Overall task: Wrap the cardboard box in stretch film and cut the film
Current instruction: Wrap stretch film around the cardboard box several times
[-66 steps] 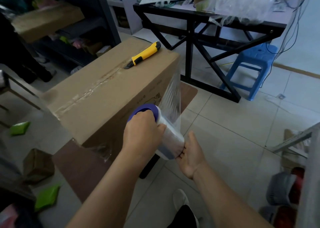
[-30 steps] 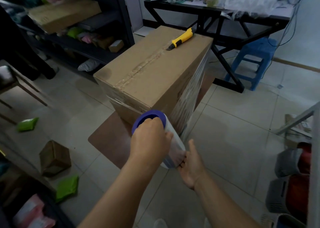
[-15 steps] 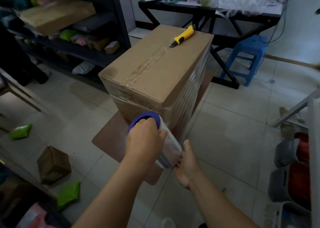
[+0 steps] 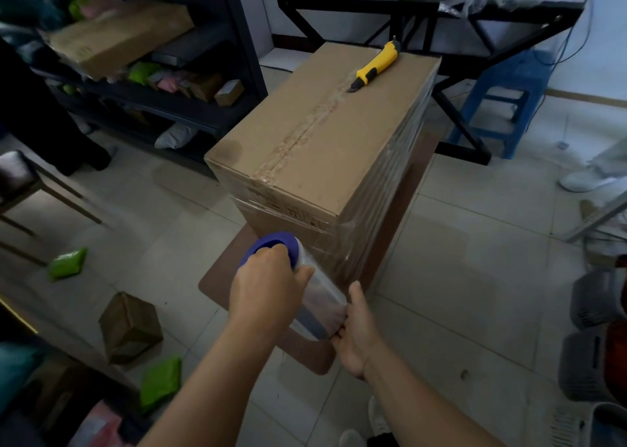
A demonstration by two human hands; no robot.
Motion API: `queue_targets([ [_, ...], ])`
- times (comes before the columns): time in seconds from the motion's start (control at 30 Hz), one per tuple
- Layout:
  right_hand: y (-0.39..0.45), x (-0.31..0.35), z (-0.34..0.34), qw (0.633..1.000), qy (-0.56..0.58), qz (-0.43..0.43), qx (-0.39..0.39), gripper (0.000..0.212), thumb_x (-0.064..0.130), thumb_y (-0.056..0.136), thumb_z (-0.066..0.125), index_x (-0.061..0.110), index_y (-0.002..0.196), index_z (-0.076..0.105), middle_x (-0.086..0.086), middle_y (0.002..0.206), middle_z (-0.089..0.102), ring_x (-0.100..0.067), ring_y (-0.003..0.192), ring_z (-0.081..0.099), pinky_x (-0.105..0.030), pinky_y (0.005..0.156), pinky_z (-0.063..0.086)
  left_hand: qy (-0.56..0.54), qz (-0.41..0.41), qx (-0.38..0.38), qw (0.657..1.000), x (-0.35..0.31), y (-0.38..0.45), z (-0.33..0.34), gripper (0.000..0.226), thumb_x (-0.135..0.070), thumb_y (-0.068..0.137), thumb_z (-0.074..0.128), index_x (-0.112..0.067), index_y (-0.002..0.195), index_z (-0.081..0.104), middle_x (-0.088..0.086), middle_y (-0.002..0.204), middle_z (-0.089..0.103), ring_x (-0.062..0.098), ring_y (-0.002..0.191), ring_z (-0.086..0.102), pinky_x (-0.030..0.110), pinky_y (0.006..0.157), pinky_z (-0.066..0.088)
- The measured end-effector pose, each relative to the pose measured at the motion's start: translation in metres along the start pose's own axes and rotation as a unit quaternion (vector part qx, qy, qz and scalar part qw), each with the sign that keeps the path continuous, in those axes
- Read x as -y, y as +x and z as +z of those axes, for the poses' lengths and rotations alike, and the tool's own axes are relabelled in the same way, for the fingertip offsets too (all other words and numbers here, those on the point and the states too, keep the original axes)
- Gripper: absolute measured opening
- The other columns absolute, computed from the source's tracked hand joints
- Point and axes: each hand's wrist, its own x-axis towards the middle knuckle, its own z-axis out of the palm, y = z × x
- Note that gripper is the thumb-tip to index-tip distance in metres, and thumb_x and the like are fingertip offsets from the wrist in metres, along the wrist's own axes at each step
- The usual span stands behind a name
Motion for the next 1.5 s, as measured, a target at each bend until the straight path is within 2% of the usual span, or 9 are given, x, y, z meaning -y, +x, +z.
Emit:
queue_targets([
  [0.17,0.012,-0.003,0.018,0.999,0.021,0.01,-0.026,0.068,0.061,0.097,0.022,0.011,0.109,0.067,-0.008,0.1,0.073,-0.019,0.101,0.064,-0.03,0.083,0.049,-0.016,0.011,0.019,1.0,0.017,0.015,0.001,0.03,-0.046,0.088,0.057,-0.018,0.079,0.049,-0.003,0.067,0.051,0.01,0.059,0.05,0.024,0.061,0.047],
  [0.3,0.022,-0.007,0.036,0.995,0.075,-0.002,-0.059,0.064,0.058,0.098,0.026,0.01,0.102,0.068,-0.008,0.098,0.074,-0.02,0.097,0.065,-0.029,0.076,0.05,-0.01,0.056,0.029,0.998,0.036,0.032,-0.002,0.03,-0.048,0.088,0.055,-0.018,0.083,0.05,-0.004,0.069,0.052,0.009,0.06,0.051,0.022,0.058,0.043],
  [0.47,0.039,-0.021,0.068,0.978,0.177,-0.034,-0.105,0.069,0.059,0.096,0.031,0.005,0.128,0.057,-0.015,0.124,0.064,-0.026,0.116,0.058,-0.037,0.104,0.042,-0.018,0.147,0.039,0.988,0.063,0.055,-0.009,0.025,-0.043,0.089,0.055,-0.018,0.086,0.051,-0.006,0.071,0.05,0.006,0.06,0.047,0.018,0.051,0.034],
  [0.6,0.043,-0.029,0.089,0.961,0.24,-0.056,-0.128,0.07,0.059,0.096,0.031,0.005,0.134,0.052,-0.014,0.13,0.06,-0.024,0.118,0.056,-0.033,0.099,0.042,-0.016,0.196,0.055,0.979,0.079,0.07,-0.013,0.022,-0.04,0.087,0.059,-0.02,0.085,0.05,-0.006,0.073,0.051,0.007,0.063,0.049,0.018,0.054,0.036],
  [0.8,0.055,-0.041,0.102,0.949,0.273,-0.072,-0.142,0.068,0.061,0.095,0.029,0.01,0.133,0.054,-0.009,0.117,0.064,-0.021,0.112,0.058,-0.033,0.098,0.042,0.008,0.229,0.067,0.971,0.092,0.082,-0.017,0.027,-0.041,0.085,0.059,-0.018,0.08,0.047,-0.006,0.069,0.043,0.009,0.06,0.042,0.019,0.051,0.028],
  [0.93,0.061,-0.049,0.107,0.952,0.264,-0.077,-0.136,0.068,0.062,0.095,0.027,0.01,0.127,0.057,-0.011,0.119,0.064,-0.022,0.113,0.058,-0.034,0.102,0.041,0.016,0.231,0.083,0.969,0.102,0.086,-0.015,0.028,-0.045,0.086,0.059,-0.018,0.088,0.053,-0.003,0.075,0.053,0.011,0.065,0.051,0.021,0.058,0.039],
  [1.2,0.083,-0.068,0.134,0.937,0.29,-0.096,-0.171,0.071,0.064,0.094,0.025,0.009,0.128,0.055,-0.009,0.112,0.068,-0.018,0.104,0.062,-0.028,0.084,0.046,0.023,0.28,0.106,0.954,0.139,0.104,-0.012,0.029,-0.044,0.087,0.058,-0.019,0.1,0.054,-0.005,0.085,0.053,0.01,0.071,0.051,0.019,0.06,0.037],
  [1.37,0.101,-0.081,0.174,0.899,0.357,-0.14,-0.211,0.075,0.062,0.096,0.025,0.005,0.14,0.046,-0.015,0.136,0.056,-0.024,0.124,0.053,-0.033,0.108,0.037,0.0,0.351,0.122,0.929,0.171,0.13,-0.017,0.034,-0.04,0.089,0.058,-0.017,0.114,0.053,-0.001,0.103,0.058,0.009,0.079,0.046,0.021,0.066,0.036],
  [1.5,0.117,-0.092,0.202,0.86,0.412,-0.171,-0.247,0.075,0.064,0.095,0.025,0.007,0.138,0.05,-0.014,0.133,0.058,-0.024,0.116,0.058,-0.032,0.098,0.044,0.006,0.394,0.137,0.909,0.19,0.147,-0.02,0.033,-0.038,0.088,0.058,-0.017,0.114,0.053,-0.001,0.102,0.058,0.011,0.081,0.05,0.022,0.068,0.039],
])
